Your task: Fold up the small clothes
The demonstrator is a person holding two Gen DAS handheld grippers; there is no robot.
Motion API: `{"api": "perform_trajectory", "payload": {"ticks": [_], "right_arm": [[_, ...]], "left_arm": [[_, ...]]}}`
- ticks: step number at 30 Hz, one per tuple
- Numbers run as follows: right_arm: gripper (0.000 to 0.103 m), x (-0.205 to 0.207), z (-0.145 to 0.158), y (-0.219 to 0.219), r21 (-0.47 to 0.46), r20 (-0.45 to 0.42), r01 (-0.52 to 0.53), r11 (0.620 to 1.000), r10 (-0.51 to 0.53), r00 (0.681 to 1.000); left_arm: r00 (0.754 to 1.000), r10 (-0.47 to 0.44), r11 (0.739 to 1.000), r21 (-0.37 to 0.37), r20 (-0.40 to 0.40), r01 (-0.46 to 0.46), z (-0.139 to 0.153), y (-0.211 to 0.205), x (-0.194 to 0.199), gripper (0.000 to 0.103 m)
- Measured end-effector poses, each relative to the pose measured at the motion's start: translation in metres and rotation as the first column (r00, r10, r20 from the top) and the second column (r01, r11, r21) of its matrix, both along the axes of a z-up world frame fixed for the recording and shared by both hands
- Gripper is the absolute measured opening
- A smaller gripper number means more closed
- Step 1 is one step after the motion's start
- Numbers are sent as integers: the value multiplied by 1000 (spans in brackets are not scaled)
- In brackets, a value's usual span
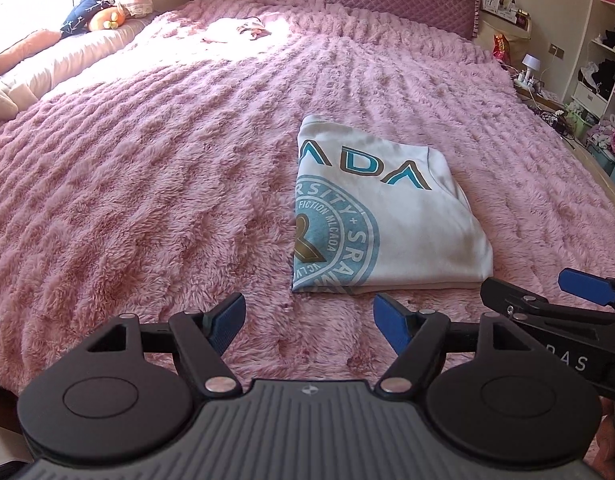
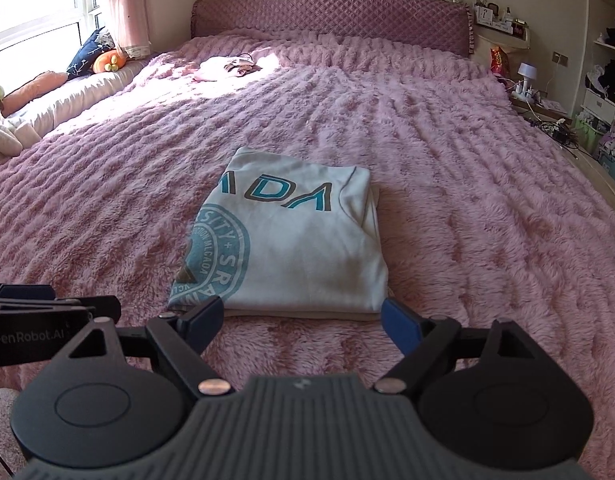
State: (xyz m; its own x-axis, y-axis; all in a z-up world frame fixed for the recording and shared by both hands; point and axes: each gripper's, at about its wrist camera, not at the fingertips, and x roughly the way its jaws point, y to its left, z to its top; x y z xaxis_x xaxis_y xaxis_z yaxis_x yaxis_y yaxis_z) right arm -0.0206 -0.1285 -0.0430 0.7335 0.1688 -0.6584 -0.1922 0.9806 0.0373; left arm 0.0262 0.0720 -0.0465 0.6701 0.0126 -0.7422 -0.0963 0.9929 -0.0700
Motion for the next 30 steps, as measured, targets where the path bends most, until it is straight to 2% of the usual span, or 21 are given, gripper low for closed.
{"api": "perform_trajectory", "payload": {"ticks": [17,30], "right_arm": [[82,5,-4,6,-8,-26,-18,1000,17,1000],[82,8,-7,4,-2,-36,-15,1000,15,999]], "left_arm": [[999,6,1000,-3,-37,-6,-10,3,3,86],[999,9,1000,-3,-35,-9,-10,2,4,85]]}}
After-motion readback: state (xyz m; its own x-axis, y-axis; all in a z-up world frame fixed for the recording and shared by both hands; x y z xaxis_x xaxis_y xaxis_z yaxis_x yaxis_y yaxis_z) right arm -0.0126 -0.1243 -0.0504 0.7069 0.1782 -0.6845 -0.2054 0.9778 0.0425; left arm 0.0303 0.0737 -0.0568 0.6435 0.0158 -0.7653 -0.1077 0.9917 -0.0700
